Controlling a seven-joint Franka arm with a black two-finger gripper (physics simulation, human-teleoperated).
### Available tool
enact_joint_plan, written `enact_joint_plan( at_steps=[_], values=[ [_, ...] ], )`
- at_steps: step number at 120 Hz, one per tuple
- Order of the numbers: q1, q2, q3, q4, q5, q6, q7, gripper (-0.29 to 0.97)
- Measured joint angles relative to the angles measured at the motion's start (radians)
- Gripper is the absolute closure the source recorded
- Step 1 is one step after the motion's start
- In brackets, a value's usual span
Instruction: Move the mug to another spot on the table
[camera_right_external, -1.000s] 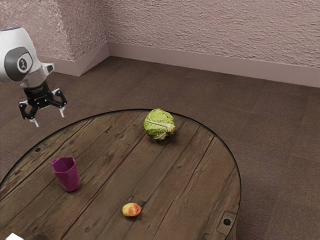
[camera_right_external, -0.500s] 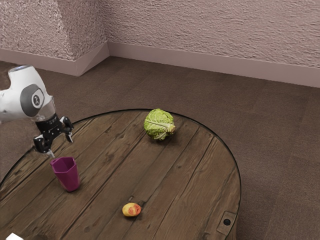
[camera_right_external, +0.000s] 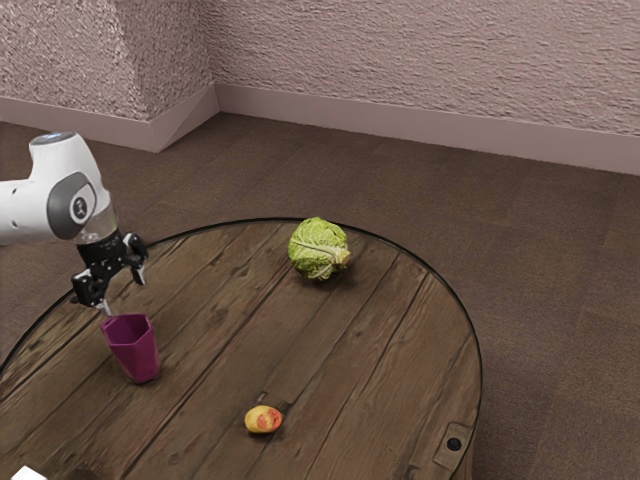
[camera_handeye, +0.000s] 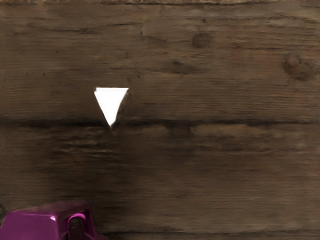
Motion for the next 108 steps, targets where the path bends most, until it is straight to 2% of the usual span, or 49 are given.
enact_joint_plan(
  at_steps=[19, 65, 85, 108],
  values=[
    [0.013, 0.031, 0.021, -0.007, 0.012, -0.022, 0.004, 0.02],
    [0.032, 0.109, 0.025, 0.02, -0.029, 0.0, 0.021, 0.02],
    [0.031, 0.158, 0.025, 0.027, -0.061, 0.022, 0.031, 0.02],
    [0.028, 0.181, 0.025, 0.021, -0.136, 0.039, 0.04, 0.04]
  ],
)
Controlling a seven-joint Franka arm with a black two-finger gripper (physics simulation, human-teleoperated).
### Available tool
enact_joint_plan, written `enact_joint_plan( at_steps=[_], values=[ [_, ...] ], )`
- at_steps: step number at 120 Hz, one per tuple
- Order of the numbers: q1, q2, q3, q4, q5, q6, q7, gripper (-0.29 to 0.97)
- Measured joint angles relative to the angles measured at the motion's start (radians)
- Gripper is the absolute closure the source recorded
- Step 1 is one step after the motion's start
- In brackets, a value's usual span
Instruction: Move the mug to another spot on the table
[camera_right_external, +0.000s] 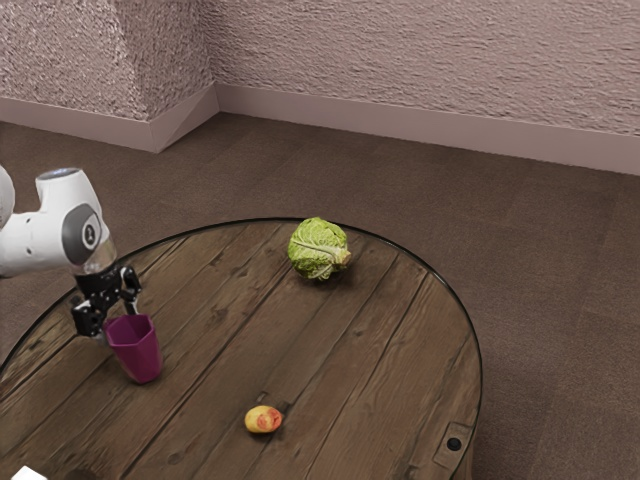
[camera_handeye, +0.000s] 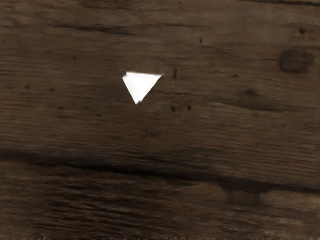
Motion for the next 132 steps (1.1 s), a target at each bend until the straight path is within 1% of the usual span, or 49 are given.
enact_joint_plan(
  at_steps=[13, 35, 61, 95, 117, 125, 132],
  values=[
    [0.002, -0.003, 0.0, -0.002, -0.022, 0.005, 0.004, 0.09],
    [0.008, -0.056, 0.001, -0.035, -0.034, 0.008, 0.009, 0.13],
    [-0.001, -0.111, 0.003, -0.101, -0.022, 0.006, 0.013, 0.12],
    [-0.021, -0.139, 0.002, -0.109, -0.013, 0.006, 0.024, 0.12],
    [-0.039, -0.125, 0.002, -0.11, -0.012, 0.007, 0.029, 0.23],
    [-0.043, -0.123, 0.002, -0.109, -0.012, 0.007, 0.03, 0.3],
    [-0.044, -0.122, 0.002, -0.109, -0.012, 0.007, 0.031, 0.4]
  ],
)
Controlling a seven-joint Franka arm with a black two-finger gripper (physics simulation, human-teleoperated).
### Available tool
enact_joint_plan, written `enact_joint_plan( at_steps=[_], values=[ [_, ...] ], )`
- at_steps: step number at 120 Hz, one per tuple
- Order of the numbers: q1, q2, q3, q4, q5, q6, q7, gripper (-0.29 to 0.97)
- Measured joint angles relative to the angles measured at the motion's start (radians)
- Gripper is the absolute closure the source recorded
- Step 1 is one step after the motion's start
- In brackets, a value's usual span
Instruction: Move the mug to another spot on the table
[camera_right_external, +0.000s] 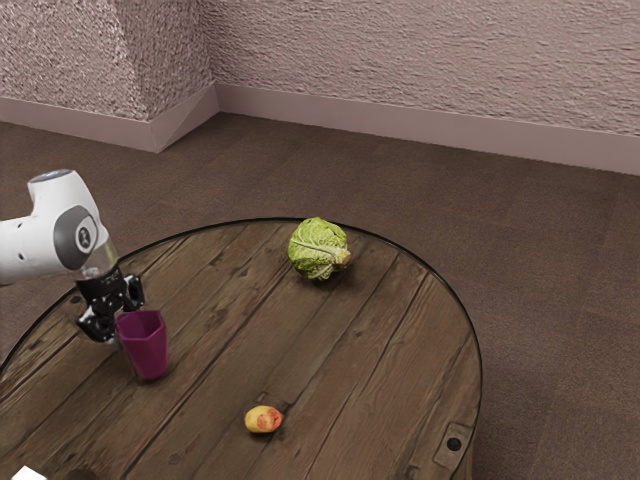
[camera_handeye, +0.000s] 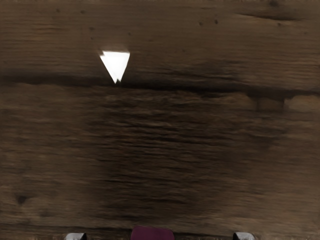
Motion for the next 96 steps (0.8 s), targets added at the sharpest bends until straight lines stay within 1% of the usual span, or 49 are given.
enact_joint_plan(
  at_steps=[6, 16, 41, 49, 63, 79, 88, 96],
  values=[
    [0.0, -0.001, 0.0, 0.0, 0.0, 0.0, 0.001, 0.47],
    [0.0, -0.007, 0.0, 0.0, 0.002, -0.002, 0.003, 0.52],
    [-0.001, -0.065, 0.0, 0.004, 0.001, -0.009, 0.009, 0.58],
    [0.0, -0.069, 0.001, 0.009, -0.058, -0.017, 0.016, 0.61],
    [-0.001, -0.06, 0.001, 0.03, -0.205, -0.057, 0.037, 0.64],
    [-0.001, 0.007, -0.001, 0.122, -0.369, -0.132, 0.07, 0.65],
    [-0.016, 0.046, -0.009, 0.16, -0.443, -0.172, 0.088, 0.66],
    [-0.03, 0.062, -0.012, 0.168, -0.49, -0.203, 0.102, 0.66]
  ],
)
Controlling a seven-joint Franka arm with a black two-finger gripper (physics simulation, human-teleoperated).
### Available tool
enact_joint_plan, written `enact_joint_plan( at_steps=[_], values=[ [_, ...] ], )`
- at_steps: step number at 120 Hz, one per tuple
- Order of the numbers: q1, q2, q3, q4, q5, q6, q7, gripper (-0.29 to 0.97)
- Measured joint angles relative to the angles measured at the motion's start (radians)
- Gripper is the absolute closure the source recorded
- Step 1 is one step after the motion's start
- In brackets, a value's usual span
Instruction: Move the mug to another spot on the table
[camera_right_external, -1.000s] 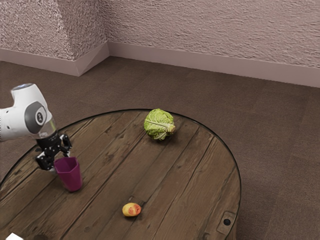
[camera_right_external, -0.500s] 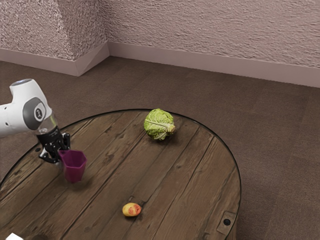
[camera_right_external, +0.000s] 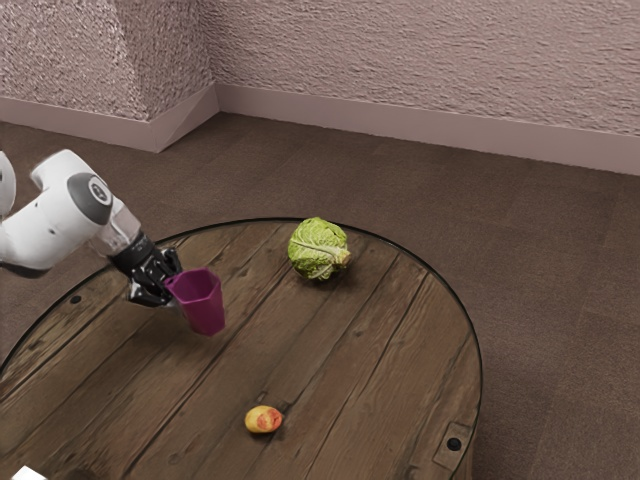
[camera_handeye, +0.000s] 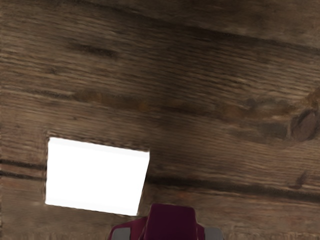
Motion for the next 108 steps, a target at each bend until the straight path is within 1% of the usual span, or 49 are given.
enact_joint_plan(
  at_steps=[10, 20, 52, 55, 66, 73, 82, 93, 97, 102, 105, 108],
  values=[
    [-0.015, 0.025, -0.001, 0.001, -0.045, -0.034, 0.017, 0.66],
    [-0.023, 0.056, -0.001, 0.0, -0.071, -0.056, 0.033, 0.66],
    [-0.024, 0.104, -0.001, 0.004, -0.088, -0.084, 0.069, 0.73],
    [-0.024, 0.104, -0.001, 0.004, -0.089, -0.084, 0.072, 0.69],
    [-0.028, 0.104, -0.002, 0.004, -0.096, -0.08, 0.086, 0.48],
    [-0.031, 0.104, -0.002, 0.004, -0.1, -0.078, 0.094, 0.37],
    [-0.031, 0.101, -0.002, 0.004, -0.1, -0.076, 0.104, 0.27],
    [-0.026, 0.085, 0.002, 0.002, -0.094, -0.075, 0.118, 0.18],
    [-0.022, 0.069, 0.007, -0.002, -0.083, -0.074, 0.123, 0.16],
    [-0.021, 0.04, 0.027, -0.013, -0.051, -0.074, 0.128, 0.14],
    [-0.02, 0.01, 0.04, -0.024, -0.022, -0.075, 0.131, 0.12],
    [-0.019, -0.044, 0.05, -0.034, 0.03, -0.077, 0.129, 0.11]
  ],
)
